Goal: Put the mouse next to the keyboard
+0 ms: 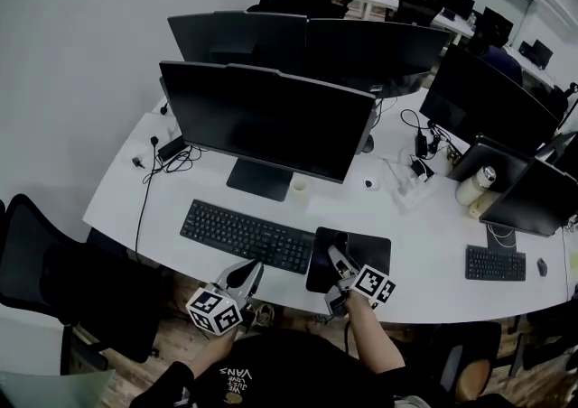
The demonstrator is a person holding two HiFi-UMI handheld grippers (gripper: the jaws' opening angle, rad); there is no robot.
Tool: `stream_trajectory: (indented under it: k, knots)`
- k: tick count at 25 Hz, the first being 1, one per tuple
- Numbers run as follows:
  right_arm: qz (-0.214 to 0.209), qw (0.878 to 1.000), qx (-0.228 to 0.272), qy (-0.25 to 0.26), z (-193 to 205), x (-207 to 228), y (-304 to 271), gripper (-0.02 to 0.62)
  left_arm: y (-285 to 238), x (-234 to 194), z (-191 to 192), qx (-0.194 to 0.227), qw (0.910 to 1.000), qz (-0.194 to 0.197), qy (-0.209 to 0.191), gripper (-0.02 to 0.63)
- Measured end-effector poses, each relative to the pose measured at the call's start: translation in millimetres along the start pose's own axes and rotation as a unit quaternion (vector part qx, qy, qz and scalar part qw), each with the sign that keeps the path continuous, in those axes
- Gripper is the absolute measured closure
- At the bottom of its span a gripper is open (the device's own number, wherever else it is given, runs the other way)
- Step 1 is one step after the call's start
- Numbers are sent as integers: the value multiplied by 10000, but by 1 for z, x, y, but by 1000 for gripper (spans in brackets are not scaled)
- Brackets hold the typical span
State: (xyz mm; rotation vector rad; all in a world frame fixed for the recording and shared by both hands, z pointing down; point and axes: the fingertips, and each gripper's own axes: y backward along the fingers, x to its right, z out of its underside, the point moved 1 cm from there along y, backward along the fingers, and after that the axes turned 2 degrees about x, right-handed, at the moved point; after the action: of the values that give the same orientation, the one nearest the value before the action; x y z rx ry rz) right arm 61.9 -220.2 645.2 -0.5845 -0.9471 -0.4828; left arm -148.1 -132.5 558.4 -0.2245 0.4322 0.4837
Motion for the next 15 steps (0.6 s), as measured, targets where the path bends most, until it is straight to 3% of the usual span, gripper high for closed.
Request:
stream_trajectory:
  k: [15]
  knots:
    - [1138,9910,-697,145,28,47,-55,411,-26,-50,-8,-419,9974,579,133,606]
